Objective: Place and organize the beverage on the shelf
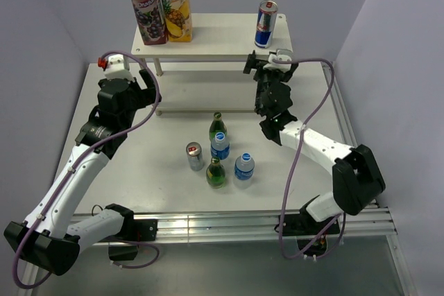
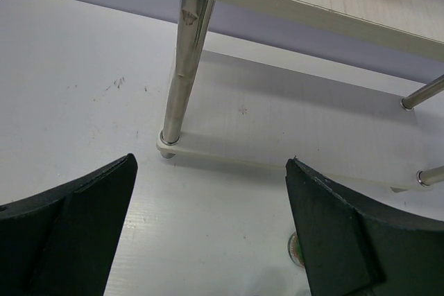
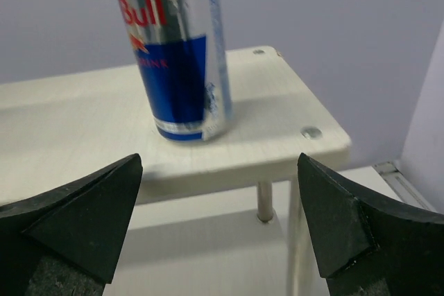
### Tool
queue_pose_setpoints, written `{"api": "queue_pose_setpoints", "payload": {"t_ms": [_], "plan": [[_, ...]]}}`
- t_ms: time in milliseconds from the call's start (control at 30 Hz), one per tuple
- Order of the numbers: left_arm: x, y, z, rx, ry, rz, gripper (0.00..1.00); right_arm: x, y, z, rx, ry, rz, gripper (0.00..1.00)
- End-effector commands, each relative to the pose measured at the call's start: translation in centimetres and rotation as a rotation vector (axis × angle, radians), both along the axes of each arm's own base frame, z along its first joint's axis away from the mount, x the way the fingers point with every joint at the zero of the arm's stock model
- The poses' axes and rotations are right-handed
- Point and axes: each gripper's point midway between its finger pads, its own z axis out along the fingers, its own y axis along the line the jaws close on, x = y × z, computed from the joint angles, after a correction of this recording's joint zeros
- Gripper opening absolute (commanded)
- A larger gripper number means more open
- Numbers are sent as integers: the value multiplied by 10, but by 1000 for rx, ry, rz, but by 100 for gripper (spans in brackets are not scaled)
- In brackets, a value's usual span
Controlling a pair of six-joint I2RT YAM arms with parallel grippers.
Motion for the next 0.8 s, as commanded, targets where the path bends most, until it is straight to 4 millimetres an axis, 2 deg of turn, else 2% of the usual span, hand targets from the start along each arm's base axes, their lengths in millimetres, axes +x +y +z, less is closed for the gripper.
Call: {"api": "queue_pose_setpoints", "payload": {"t_ms": [0, 133, 167, 200, 233, 267, 300, 367, 400, 433, 500, 533, 567, 600, 633, 667, 700, 733, 767], "plan": [[-3, 5, 15, -20, -42, 15, 95, -20, -14, -8, 41, 37, -44, 100], [0, 5, 10, -18, -30, 25, 93, -50, -17, -1, 78, 37, -19, 100], [1, 4, 8, -16, -24, 17, 93, -68, -19, 7, 115, 27, -6, 100], [1, 2, 6, -12, -15, 8, 93, -77, -16, -1, 108, 66, 19, 100], [3, -2, 3, -12, -7, -10, 93, -95, -17, 3, 165, 51, 62, 100], [4, -4, 1, -9, -1, -20, 93, -104, -11, 1, 167, 57, 106, 100], [4, -6, -4, -5, 13, -32, 94, -118, 4, -9, 151, 90, 165, 100], [7, -21, -21, 7, 77, -95, 93, -141, 10, -13, 183, 108, 230, 100], [8, -30, -22, 5, 101, -133, 93, -155, 24, -24, 159, 154, 278, 100], [5, -46, -49, 28, 206, -196, 93, -166, 25, -25, 181, 161, 300, 100], [-1, -59, -64, 65, 292, -199, 93, -184, 35, -39, 145, 223, 335, 100], [-18, -80, -85, 130, 366, -234, 93, -192, 34, -40, 164, 231, 345, 100], [-26, -82, -94, 166, 378, -197, 95, -197, 32, -48, 146, 259, 341, 100], [-38, -95, -99, 184, 384, -230, 96, -203, 33, -51, 146, 267, 354, 100], [-61, -120, -99, 187, 372, -310, 97, -210, 34, -53, 160, 271, 377, 100], [-70, -124, -100, 157, 372, -294, 97, -214, 32, -55, 162, 275, 380, 100], [-88, -134, -112, 161, 386, -331, 97, -218, 29, -57, 164, 284, 385, 100], [-99, -134, -106, 128, 370, -346, 97, -221, 30, -62, 154, 293, 394, 100], [-106, -131, -113, 96, 381, -323, 97, -223, 27, -67, 141, 307, 391, 100]]}}
